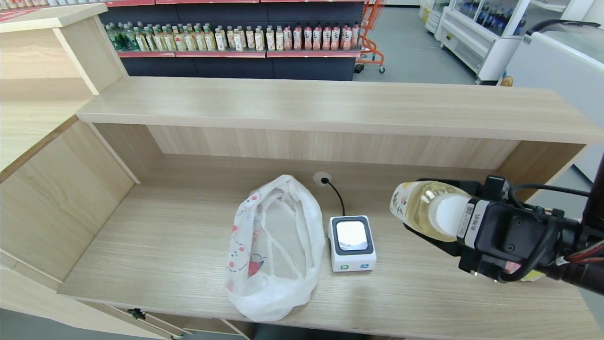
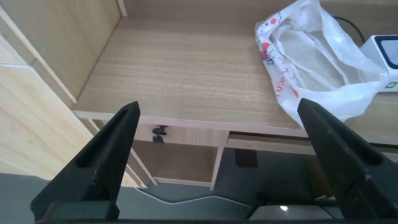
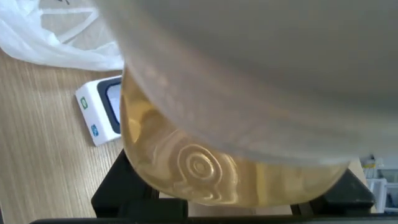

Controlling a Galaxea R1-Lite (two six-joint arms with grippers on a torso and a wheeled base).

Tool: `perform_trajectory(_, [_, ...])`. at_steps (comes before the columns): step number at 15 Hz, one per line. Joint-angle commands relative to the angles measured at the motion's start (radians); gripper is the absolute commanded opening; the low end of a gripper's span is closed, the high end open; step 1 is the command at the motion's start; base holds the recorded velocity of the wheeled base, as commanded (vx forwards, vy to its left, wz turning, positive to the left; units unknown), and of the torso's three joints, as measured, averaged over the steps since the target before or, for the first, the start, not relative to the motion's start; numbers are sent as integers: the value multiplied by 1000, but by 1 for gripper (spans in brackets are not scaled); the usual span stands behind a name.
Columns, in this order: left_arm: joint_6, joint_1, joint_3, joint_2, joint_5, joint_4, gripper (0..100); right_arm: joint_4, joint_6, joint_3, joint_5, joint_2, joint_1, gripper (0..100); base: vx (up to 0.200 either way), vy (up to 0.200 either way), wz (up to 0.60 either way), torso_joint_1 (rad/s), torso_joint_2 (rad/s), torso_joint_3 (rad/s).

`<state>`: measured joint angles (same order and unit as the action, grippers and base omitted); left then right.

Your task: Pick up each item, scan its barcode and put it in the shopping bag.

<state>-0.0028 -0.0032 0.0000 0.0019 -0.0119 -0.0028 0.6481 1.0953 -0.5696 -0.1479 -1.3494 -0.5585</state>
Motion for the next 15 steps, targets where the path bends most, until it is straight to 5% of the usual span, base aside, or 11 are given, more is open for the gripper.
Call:
perform_trajectory(1, [0,0,0,0,0,0,100,2,17,-3,-35,-43,42,0,0,200,0,-2,2,2])
perform_trajectory(6, [3,0,0,0,0,0,100,67,136,2,-220,-128,213,0,0,160,0,1,2,0])
perform_trajectory(15, [3,0,0,0,0,0,100,163,238,51,-348,-249,273,0,0,0,0,0,0,0])
